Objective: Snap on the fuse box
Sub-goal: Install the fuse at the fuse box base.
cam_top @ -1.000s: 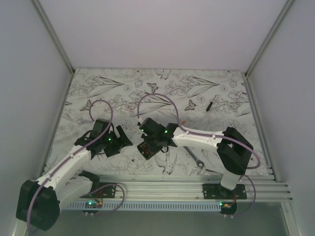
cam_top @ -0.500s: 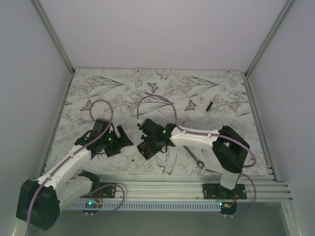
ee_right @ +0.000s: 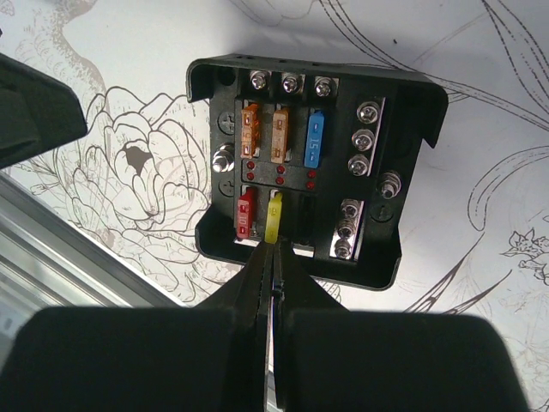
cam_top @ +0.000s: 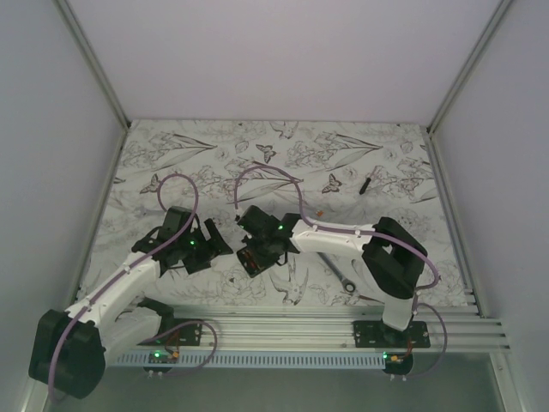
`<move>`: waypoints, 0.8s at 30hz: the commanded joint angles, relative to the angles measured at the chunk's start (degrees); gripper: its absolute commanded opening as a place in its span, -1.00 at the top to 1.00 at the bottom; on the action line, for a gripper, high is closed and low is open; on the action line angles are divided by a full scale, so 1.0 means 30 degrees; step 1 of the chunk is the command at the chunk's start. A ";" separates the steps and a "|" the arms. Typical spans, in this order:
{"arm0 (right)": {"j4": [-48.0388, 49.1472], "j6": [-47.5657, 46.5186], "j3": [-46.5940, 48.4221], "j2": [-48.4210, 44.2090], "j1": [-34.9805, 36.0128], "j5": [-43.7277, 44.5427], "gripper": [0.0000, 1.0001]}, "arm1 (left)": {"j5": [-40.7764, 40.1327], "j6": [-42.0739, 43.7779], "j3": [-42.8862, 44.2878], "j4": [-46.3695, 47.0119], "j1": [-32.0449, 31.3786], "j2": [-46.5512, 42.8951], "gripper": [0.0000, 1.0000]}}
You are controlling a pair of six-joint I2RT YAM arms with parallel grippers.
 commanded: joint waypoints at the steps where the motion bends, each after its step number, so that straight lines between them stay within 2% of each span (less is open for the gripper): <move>1: -0.0982 -0.0259 -0.0009 -0.0063 0.0068 0.0838 1.00 | 0.0290 0.0122 -0.0383 0.0097 0.0054 0.0067 -0.73; 11: -0.0198 -0.0174 0.0211 -0.1600 0.0037 0.0975 0.69 | 0.0335 0.0145 -0.0414 0.0100 0.0035 0.0005 -0.73; 24: 0.0665 -0.0133 0.0628 -0.0545 -0.0105 0.0744 0.62 | 0.0412 0.0150 -0.0414 0.0139 0.0051 0.0008 -0.73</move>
